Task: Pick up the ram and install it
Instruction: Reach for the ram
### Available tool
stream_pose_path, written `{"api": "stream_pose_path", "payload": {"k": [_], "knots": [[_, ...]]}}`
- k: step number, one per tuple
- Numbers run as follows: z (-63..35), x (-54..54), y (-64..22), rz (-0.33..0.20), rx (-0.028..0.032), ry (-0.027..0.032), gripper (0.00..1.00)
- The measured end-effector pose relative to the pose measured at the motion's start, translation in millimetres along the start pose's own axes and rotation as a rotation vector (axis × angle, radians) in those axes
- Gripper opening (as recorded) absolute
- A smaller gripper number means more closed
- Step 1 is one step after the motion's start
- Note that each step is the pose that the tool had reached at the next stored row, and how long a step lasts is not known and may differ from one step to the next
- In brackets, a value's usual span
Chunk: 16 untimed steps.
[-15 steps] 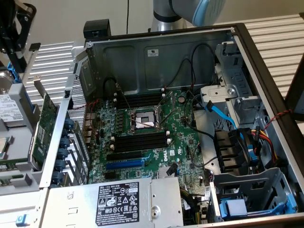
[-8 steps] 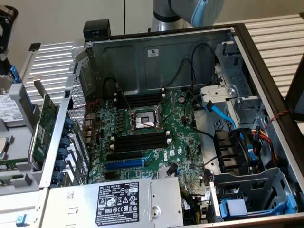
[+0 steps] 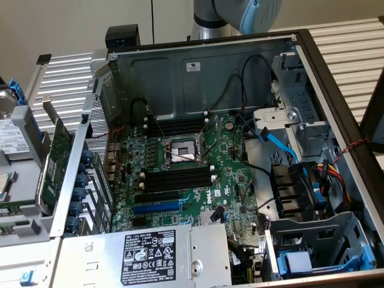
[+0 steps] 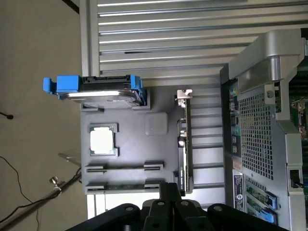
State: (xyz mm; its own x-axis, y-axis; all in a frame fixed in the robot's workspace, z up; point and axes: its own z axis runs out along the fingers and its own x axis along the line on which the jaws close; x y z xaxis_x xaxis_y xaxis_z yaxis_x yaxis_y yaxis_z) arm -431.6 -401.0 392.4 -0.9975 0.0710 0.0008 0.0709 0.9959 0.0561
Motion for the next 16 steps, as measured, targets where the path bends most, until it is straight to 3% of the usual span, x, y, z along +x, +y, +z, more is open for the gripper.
{"api": "stream_pose_path", "payload": {"k": [4,9,13,16], "knots": [[0.0,14.8,-7.0,0.000,-0.0011,-0.0001,0.11],[1.7,18.9,-13.5,0.000,-0.0010,0.0016,0.11],[2.4,22.6,-14.1,0.001,-0.0001,0.0130,0.11],[2.9,27.4,-14.5,0.001,0.0001,0.0157,0.11]]}}
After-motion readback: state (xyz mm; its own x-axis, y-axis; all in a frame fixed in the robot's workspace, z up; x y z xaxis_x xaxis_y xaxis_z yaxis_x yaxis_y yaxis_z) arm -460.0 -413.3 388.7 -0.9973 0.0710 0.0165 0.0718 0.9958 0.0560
